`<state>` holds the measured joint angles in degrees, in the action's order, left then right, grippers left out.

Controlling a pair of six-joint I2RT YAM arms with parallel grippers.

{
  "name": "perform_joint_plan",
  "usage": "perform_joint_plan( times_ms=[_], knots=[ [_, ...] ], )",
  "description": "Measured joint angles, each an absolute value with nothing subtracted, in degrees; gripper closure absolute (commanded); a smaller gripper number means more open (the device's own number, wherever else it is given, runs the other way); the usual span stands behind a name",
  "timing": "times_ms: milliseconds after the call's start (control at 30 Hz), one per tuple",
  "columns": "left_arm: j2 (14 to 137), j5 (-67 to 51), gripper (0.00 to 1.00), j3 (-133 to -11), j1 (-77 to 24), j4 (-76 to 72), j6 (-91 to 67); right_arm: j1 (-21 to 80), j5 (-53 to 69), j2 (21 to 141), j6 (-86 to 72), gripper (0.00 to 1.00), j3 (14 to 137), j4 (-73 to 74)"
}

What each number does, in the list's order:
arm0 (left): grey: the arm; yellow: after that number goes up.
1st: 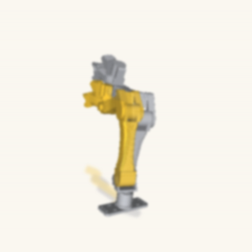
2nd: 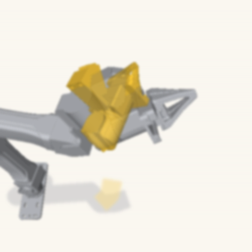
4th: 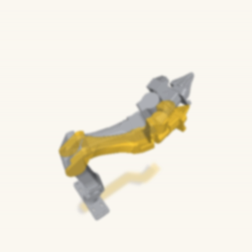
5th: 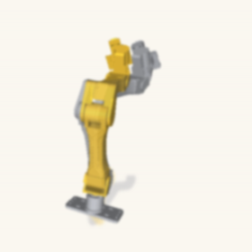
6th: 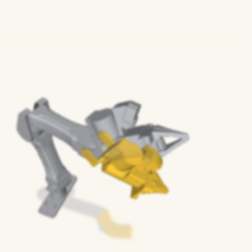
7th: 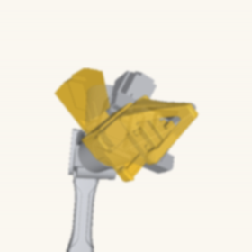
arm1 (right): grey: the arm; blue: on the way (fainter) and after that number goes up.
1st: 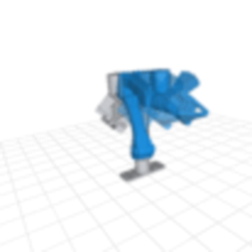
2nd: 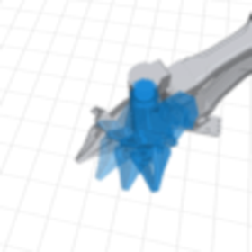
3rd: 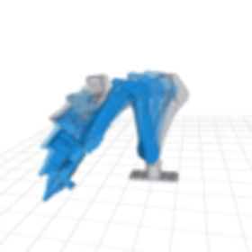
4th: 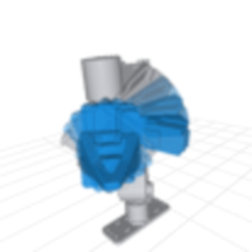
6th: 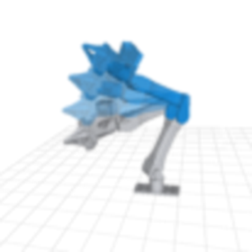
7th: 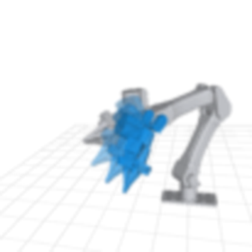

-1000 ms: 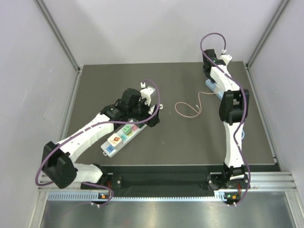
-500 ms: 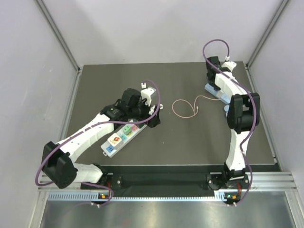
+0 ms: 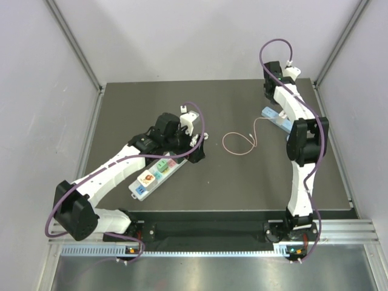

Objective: Insert the plug

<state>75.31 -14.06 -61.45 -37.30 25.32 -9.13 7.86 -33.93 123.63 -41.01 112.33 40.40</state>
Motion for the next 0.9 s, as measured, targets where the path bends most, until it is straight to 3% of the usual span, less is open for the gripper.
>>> perform_joint_plan(
  times_ms=[900],
  knots=[
    [75.26, -14.37, 0.02, -61.45, -37.6, 25.32, -9.93, 8.58, -34.28, 130.58, -45.5, 1.0, 115.52, 43.51]
  ],
)
